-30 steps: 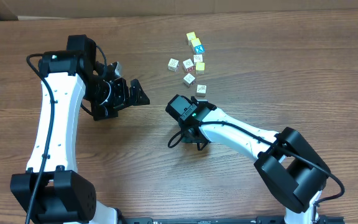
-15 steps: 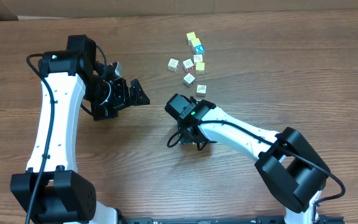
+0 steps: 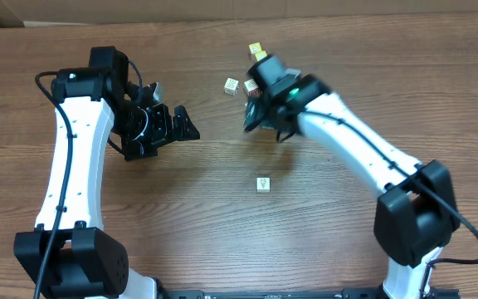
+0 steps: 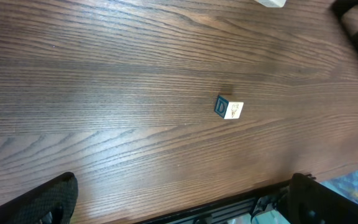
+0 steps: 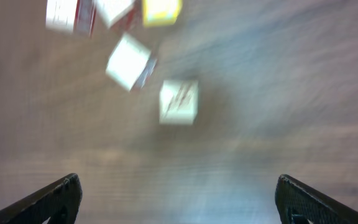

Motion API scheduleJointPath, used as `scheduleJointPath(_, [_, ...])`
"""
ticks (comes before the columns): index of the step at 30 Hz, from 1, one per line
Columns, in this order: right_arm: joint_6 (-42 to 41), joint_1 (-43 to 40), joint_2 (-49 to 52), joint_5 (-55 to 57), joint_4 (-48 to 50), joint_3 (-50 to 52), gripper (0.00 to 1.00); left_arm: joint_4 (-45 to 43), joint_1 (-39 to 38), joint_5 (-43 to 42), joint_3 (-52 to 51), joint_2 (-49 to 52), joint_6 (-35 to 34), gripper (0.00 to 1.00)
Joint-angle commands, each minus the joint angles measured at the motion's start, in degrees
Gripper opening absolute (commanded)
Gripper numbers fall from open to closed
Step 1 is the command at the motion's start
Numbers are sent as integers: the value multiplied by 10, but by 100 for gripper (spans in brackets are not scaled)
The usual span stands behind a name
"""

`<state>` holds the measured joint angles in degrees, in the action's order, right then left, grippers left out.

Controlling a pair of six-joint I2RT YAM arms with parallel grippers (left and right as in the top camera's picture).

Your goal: Flip 4 blocks

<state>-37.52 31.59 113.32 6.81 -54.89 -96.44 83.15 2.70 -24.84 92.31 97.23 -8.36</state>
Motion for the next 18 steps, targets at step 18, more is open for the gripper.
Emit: scheduleJointPath(18, [3,-42,106,4,118,-10,100,1,-2,0,12,2,7,100])
